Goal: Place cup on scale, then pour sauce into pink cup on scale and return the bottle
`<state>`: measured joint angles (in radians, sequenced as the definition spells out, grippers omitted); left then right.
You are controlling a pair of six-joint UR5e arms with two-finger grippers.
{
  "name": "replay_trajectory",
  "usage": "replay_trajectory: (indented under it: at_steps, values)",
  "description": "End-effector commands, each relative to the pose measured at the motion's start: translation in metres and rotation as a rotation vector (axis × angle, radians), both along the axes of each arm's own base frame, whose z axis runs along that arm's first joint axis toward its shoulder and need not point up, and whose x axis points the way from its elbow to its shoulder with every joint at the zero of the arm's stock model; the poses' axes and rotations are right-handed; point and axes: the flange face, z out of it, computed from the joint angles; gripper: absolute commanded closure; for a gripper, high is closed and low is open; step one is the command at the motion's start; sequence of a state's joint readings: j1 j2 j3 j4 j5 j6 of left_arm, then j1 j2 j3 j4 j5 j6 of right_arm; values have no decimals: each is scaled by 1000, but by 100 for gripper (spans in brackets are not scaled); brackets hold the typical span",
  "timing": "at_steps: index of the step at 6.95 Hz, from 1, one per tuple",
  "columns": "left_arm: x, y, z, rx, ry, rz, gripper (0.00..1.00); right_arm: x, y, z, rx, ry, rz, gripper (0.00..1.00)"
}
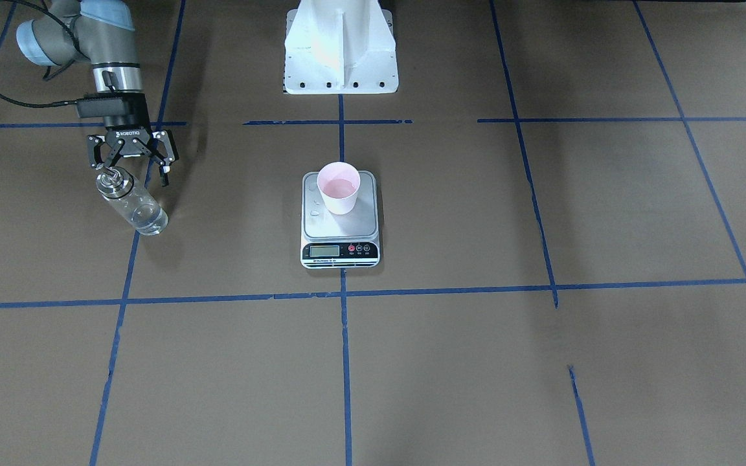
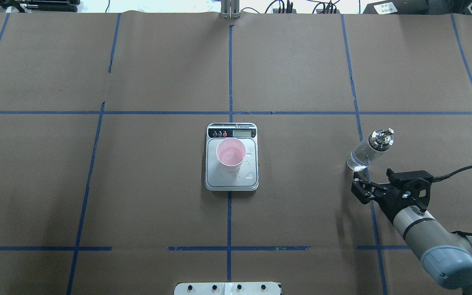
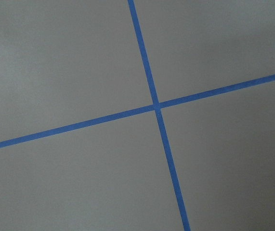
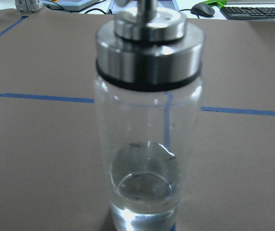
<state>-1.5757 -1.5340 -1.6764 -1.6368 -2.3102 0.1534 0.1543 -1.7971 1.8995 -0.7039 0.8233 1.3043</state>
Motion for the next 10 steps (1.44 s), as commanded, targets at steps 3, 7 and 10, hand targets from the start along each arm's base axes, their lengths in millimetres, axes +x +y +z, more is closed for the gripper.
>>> replay_trajectory:
  at_steps: [3, 7, 10]
  values:
    - [0, 0, -2, 3, 0, 0, 0, 46, 30, 14, -11, -20, -86, 0]
    - [0, -1, -4, 6, 0, 0, 0, 146, -18, 78, -7, 44, -220, 0]
    - [0, -1, -4, 6, 0, 0, 0, 306, -76, 76, -76, 5, -332, 0]
